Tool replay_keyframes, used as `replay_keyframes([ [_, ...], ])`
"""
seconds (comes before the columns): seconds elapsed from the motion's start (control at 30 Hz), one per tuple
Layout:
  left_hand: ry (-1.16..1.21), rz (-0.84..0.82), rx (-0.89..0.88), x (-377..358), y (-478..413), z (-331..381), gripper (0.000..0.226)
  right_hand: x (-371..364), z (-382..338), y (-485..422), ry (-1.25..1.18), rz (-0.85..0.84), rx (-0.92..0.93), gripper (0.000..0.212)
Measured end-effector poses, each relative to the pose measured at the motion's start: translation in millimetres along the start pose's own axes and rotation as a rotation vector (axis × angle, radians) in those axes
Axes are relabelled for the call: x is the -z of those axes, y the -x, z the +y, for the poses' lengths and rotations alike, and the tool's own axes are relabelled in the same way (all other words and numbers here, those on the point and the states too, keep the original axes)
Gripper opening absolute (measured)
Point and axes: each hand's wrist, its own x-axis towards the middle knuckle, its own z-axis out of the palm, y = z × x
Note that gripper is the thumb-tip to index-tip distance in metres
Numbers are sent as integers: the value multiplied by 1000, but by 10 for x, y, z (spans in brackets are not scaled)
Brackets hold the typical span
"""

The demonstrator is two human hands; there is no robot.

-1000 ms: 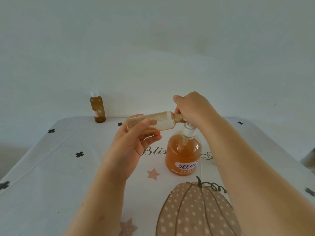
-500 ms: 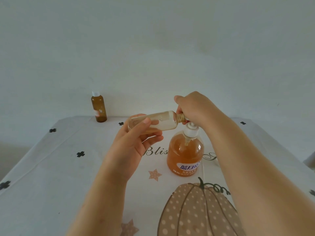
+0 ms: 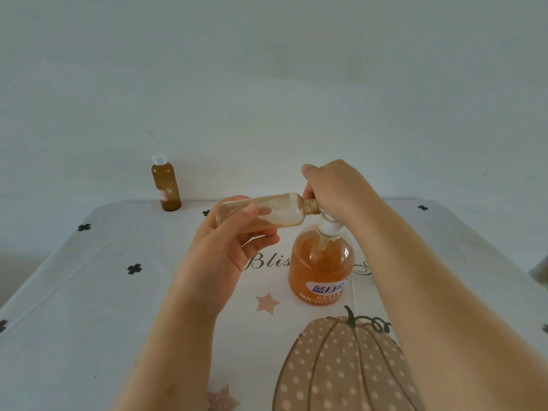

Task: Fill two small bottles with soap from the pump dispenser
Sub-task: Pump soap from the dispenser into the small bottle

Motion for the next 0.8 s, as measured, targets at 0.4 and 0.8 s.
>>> replay_keyframes([
  [0.4,35,-14,-10,-46,20,30,31,17,-6,-132,-77,78,-72,51],
  [0.8,33,-22,-10,-44,16,18,32,-8,45,-218,-32,72,-27,52],
])
